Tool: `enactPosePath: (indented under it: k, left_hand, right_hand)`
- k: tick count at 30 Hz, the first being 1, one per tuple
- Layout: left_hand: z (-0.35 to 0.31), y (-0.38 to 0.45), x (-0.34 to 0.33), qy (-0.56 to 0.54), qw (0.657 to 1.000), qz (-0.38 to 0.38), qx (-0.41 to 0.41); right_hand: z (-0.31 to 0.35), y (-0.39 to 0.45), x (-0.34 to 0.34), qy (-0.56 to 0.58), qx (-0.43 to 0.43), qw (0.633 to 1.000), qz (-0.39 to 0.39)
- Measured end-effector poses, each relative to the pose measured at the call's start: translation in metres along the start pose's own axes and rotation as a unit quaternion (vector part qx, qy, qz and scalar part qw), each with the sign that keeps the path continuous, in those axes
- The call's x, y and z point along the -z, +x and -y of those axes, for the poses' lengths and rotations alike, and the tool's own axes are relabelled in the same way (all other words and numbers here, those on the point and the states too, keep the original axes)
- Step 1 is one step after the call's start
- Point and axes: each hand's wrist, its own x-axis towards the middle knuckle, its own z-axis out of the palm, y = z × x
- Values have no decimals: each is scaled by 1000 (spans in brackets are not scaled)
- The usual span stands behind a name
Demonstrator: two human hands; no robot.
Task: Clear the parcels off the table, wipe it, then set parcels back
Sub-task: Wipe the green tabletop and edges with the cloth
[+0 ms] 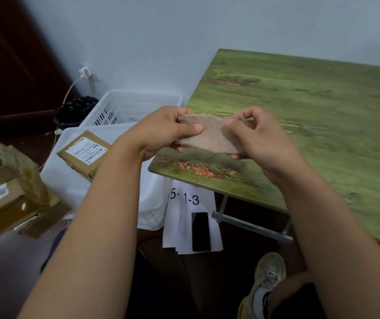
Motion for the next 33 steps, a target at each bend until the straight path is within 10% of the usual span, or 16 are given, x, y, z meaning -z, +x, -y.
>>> enactPosePath:
  k: [25,33]
  left_hand:
    - [15,9,4,320,938,-121,51]
    - [27,-9,45,349,891,-274,99]
  right_hand:
    - [-6,7,-10,-569,31,822,1]
    - [-8,3,-81,-448,360,802,-160]
